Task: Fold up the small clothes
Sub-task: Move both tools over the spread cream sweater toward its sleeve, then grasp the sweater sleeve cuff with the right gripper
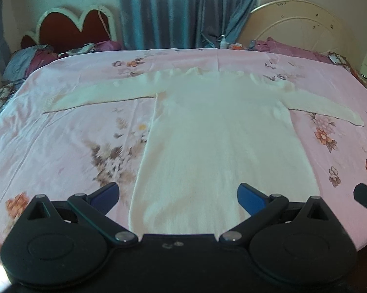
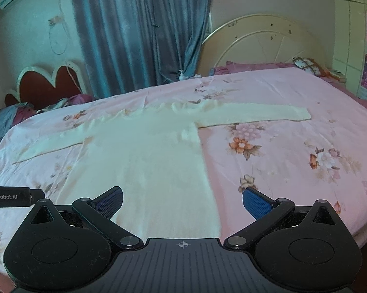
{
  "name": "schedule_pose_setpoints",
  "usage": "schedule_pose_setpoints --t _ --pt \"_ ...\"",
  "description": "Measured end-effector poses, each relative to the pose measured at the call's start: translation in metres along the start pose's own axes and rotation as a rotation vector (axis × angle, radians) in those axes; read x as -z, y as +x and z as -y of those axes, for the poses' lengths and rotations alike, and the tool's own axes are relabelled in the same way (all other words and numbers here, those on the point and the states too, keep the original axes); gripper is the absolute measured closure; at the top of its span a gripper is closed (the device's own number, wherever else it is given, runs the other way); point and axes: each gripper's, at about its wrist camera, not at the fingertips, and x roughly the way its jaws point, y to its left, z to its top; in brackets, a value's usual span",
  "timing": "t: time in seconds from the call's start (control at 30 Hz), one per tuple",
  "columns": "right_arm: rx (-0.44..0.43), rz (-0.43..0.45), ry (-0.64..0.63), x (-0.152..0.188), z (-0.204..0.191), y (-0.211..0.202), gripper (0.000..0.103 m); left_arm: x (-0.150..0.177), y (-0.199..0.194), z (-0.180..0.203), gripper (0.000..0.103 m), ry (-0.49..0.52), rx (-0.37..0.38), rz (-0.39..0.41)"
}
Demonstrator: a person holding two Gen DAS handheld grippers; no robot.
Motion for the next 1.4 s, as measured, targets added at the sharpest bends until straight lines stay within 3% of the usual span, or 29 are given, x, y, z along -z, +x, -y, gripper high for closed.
schedule_pose_setpoints --t 0.5,0.73,1.13,1.2,1.23,1.4 --pt "0.047 0.030 0.093 -0.056 -0.026 0.095 0.000 -0.077 0.098 -0.020 0.001 0.075 0.088 0.000" --pt "0.072 0.031 0.117 -0.077 -0.019 0.134 0.000 -0.104 0.137 -0.019 0.001 0.077 0.110 -0.001" --pt "0.093 0.009 0.205 -0.110 0.076 0.219 0.001 -0.127 0.193 0.008 0.001 0.056 0.058 -0.021" --pt "0.104 0.004 0.212 -0.114 0.098 0.233 0.011 -0.131 0.201 0.014 0.001 0.039 0.050 -0.013" --pt "0.112 -0.013 0.217 -0.117 0.110 0.243 0.025 -0.133 0.206 0.018 0.001 0.034 0.041 -0.015" --pt "0.172 -0.028 0.267 -0.125 0.169 0.272 0.027 -0.143 0.230 0.038 0.001 -0.003 0.040 -0.028"
